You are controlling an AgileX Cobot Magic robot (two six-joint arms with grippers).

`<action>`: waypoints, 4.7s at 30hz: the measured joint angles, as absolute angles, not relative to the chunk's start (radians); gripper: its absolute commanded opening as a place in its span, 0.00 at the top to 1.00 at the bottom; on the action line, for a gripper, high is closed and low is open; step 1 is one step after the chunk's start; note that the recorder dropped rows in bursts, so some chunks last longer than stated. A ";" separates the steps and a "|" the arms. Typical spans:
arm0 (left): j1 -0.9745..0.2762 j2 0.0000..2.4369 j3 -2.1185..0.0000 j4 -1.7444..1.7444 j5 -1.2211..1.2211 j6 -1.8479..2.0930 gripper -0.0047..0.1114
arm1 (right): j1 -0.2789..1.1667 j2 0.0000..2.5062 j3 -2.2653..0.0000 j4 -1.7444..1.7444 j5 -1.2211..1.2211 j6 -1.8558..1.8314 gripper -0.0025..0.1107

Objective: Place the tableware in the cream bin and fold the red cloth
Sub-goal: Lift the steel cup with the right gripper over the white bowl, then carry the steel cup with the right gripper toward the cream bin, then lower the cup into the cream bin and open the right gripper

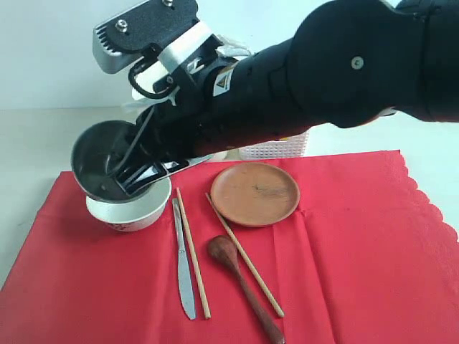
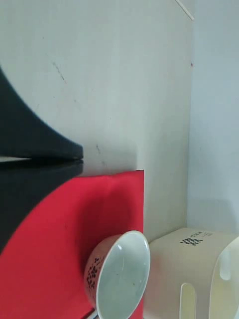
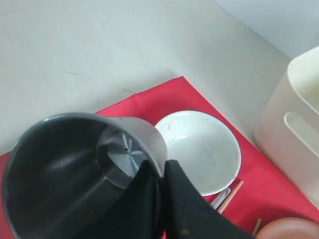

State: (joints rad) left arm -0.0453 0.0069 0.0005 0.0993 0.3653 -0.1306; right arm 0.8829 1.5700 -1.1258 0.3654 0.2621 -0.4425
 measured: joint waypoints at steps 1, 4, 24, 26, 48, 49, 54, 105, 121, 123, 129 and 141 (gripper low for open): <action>-0.045 0.007 0.000 0.099 0.365 -0.131 0.96 | 0.883 1.570 -1.126 0.361 0.254 -0.442 0.98; -0.045 0.007 0.000 0.099 0.365 -0.131 0.96 | 0.883 1.570 -1.126 0.348 0.227 -0.442 0.98; -0.045 0.007 0.000 0.099 0.365 -0.131 0.96 | 0.750 1.570 -1.126 0.346 0.167 -0.441 0.98; -0.045 0.007 0.000 0.099 0.365 -0.131 0.96 | 0.741 1.570 -1.126 0.346 0.167 -0.441 0.98; -0.045 0.007 0.000 0.099 0.365 -0.131 0.96 | 0.721 1.570 -1.264 0.340 0.201 -0.441 0.98; -0.045 0.007 0.000 0.099 0.365 -0.131 0.96 | 0.721 1.570 -1.267 0.333 0.202 -0.441 0.98; -0.045 0.007 0.000 0.099 0.365 -0.131 0.96 | 0.678 1.570 -1.267 0.314 0.200 -0.441 0.98; -0.045 0.007 0.000 0.099 0.365 -0.131 0.96 | 0.504 2.192 -1.765 0.318 0.183 -0.441 0.98; -0.045 0.007 0.000 0.099 0.365 -0.131 0.96 | 0.489 2.272 -1.771 0.312 0.186 -0.438 0.66; -0.045 0.007 0.000 0.099 0.365 -0.131 0.96 | 0.489 2.270 -1.771 0.312 0.186 -0.438 0.58; -0.045 0.007 0.000 0.099 0.365 -0.131 0.96 | 0.489 2.243 -1.771 0.312 0.186 -0.438 0.48; -0.045 0.007 0.000 0.099 0.365 -0.131 0.96 | 0.489 2.108 -1.771 0.317 0.304 -0.435 0.50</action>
State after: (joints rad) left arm -0.0453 0.0069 0.0005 0.0993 0.3653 -0.1306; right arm 0.4887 2.1076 -1.7710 0.3166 0.3037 -0.4351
